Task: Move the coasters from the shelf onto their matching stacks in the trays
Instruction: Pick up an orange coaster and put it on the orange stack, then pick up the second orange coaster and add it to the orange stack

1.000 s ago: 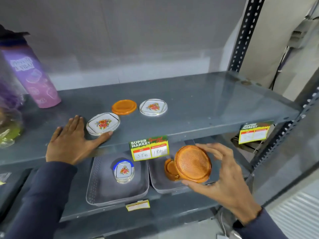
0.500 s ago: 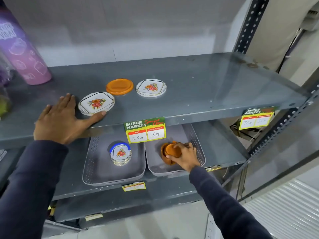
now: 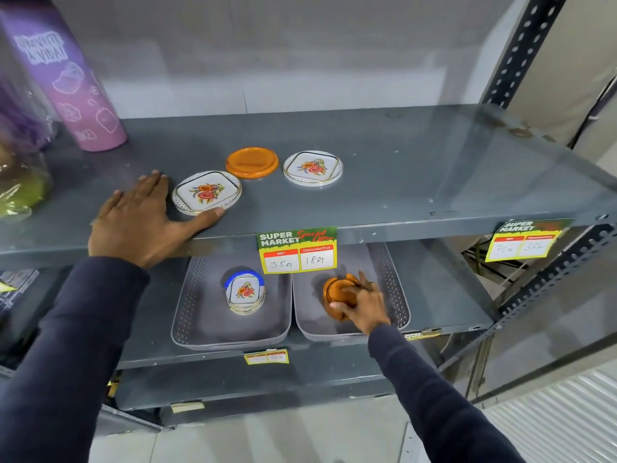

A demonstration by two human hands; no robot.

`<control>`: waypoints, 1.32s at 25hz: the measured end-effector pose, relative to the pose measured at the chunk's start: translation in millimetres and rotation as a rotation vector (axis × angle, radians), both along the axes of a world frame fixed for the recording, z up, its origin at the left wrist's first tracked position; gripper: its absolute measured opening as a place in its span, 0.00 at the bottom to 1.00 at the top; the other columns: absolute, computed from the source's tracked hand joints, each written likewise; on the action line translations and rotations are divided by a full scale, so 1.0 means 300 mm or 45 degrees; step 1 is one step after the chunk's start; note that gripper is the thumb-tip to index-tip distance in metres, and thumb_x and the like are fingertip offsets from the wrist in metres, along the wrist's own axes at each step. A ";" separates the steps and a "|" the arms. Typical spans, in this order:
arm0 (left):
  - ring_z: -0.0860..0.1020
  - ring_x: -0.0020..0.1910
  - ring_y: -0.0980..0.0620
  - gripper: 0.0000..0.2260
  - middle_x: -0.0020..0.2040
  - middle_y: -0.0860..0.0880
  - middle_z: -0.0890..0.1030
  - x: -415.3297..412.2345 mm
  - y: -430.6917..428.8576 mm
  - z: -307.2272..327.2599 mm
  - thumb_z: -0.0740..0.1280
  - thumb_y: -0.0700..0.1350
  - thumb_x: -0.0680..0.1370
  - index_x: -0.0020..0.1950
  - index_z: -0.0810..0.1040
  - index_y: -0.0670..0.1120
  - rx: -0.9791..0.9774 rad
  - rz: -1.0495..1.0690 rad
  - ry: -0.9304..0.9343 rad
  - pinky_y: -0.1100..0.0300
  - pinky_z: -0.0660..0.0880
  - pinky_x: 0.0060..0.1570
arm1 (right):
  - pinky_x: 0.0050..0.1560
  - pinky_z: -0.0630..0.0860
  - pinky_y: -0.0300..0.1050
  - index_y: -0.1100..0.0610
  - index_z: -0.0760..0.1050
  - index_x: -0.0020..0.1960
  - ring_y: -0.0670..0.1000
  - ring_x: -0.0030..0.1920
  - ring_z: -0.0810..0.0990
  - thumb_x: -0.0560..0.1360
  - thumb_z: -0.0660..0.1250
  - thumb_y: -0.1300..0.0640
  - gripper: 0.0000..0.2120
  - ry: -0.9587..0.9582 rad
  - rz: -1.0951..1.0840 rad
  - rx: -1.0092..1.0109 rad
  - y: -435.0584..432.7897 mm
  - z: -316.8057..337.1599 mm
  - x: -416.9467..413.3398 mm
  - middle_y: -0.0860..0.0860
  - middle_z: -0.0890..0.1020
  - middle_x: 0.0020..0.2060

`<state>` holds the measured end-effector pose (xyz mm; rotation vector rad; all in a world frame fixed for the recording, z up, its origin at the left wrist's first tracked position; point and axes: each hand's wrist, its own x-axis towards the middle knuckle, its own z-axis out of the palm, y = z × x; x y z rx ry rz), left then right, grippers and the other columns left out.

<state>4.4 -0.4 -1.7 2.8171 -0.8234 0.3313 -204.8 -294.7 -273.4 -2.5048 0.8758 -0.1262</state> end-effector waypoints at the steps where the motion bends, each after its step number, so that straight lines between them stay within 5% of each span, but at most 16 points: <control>1: 0.62 0.78 0.45 0.56 0.79 0.45 0.64 0.002 0.001 -0.002 0.48 0.84 0.63 0.76 0.65 0.44 0.006 0.001 0.010 0.43 0.57 0.77 | 0.74 0.62 0.52 0.46 0.75 0.68 0.62 0.73 0.66 0.70 0.73 0.36 0.30 0.002 0.008 -0.016 -0.001 -0.005 -0.002 0.55 0.64 0.78; 5: 0.62 0.78 0.45 0.57 0.79 0.45 0.64 -0.003 0.003 0.002 0.47 0.84 0.62 0.76 0.65 0.44 0.009 0.004 0.026 0.43 0.57 0.77 | 0.75 0.62 0.50 0.49 0.75 0.68 0.60 0.74 0.66 0.74 0.70 0.38 0.27 -0.125 0.000 0.041 0.023 0.037 -0.024 0.54 0.67 0.76; 7: 0.62 0.79 0.45 0.57 0.80 0.45 0.63 -0.004 0.002 0.006 0.47 0.84 0.62 0.77 0.64 0.44 0.013 0.008 0.023 0.44 0.56 0.77 | 0.73 0.68 0.52 0.53 0.80 0.61 0.55 0.69 0.71 0.76 0.69 0.43 0.19 -0.480 -0.055 0.066 0.054 0.108 -0.056 0.53 0.75 0.69; 9: 0.61 0.79 0.46 0.57 0.80 0.46 0.63 -0.008 0.000 0.008 0.46 0.84 0.62 0.78 0.63 0.44 0.022 0.017 0.026 0.45 0.55 0.77 | 0.58 0.77 0.53 0.56 0.83 0.52 0.51 0.56 0.77 0.78 0.68 0.49 0.12 -1.014 -0.074 -0.165 0.110 0.230 -0.113 0.55 0.82 0.53; 12: 0.58 0.80 0.49 0.59 0.81 0.47 0.60 -0.011 -0.002 0.003 0.45 0.84 0.61 0.79 0.60 0.44 0.039 0.034 0.047 0.47 0.53 0.78 | 0.46 0.75 0.38 0.57 0.81 0.47 0.51 0.43 0.76 0.79 0.68 0.57 0.05 -1.586 0.067 -0.595 0.202 0.510 -0.192 0.59 0.80 0.38; 17: 0.56 0.80 0.51 0.59 0.82 0.48 0.58 -0.025 -0.003 0.010 0.44 0.84 0.60 0.80 0.58 0.45 0.035 0.054 0.075 0.48 0.51 0.79 | 0.43 0.72 0.36 0.60 0.81 0.48 0.51 0.36 0.74 0.77 0.72 0.60 0.03 -1.835 0.114 -0.609 0.261 0.947 -0.121 0.54 0.76 0.43; 22: 0.54 0.81 0.52 0.59 0.82 0.49 0.57 -0.038 -0.003 0.018 0.45 0.83 0.60 0.80 0.58 0.46 0.021 0.069 0.099 0.49 0.50 0.79 | 0.48 0.70 0.32 0.56 0.79 0.58 0.46 0.45 0.74 0.73 0.76 0.55 0.15 -1.425 0.288 -0.281 0.288 1.100 0.116 0.52 0.79 0.48; 25: 0.53 0.81 0.53 0.58 0.82 0.50 0.57 -0.042 -0.001 0.021 0.48 0.83 0.61 0.80 0.57 0.46 0.014 0.068 0.108 0.50 0.49 0.79 | 0.60 0.73 0.49 0.49 0.67 0.71 0.52 0.58 0.74 0.70 0.77 0.45 0.34 -0.834 0.410 -0.140 0.270 1.097 0.293 0.51 0.79 0.57; 27: 0.53 0.81 0.53 0.58 0.82 0.50 0.57 -0.043 -0.001 0.023 0.48 0.84 0.61 0.80 0.57 0.46 0.003 0.068 0.108 0.51 0.48 0.79 | 0.67 0.65 0.56 0.47 0.57 0.76 0.58 0.68 0.69 0.68 0.76 0.39 0.44 -0.487 0.451 -0.165 0.248 1.097 0.385 0.55 0.77 0.65; 33: 0.53 0.81 0.53 0.59 0.82 0.50 0.57 -0.044 -0.002 0.027 0.48 0.84 0.60 0.81 0.57 0.46 -0.029 0.057 0.126 0.51 0.48 0.79 | 0.65 0.61 0.60 0.40 0.47 0.76 0.64 0.70 0.66 0.67 0.73 0.32 0.48 -0.088 0.518 -0.164 0.168 1.070 0.509 0.60 0.75 0.63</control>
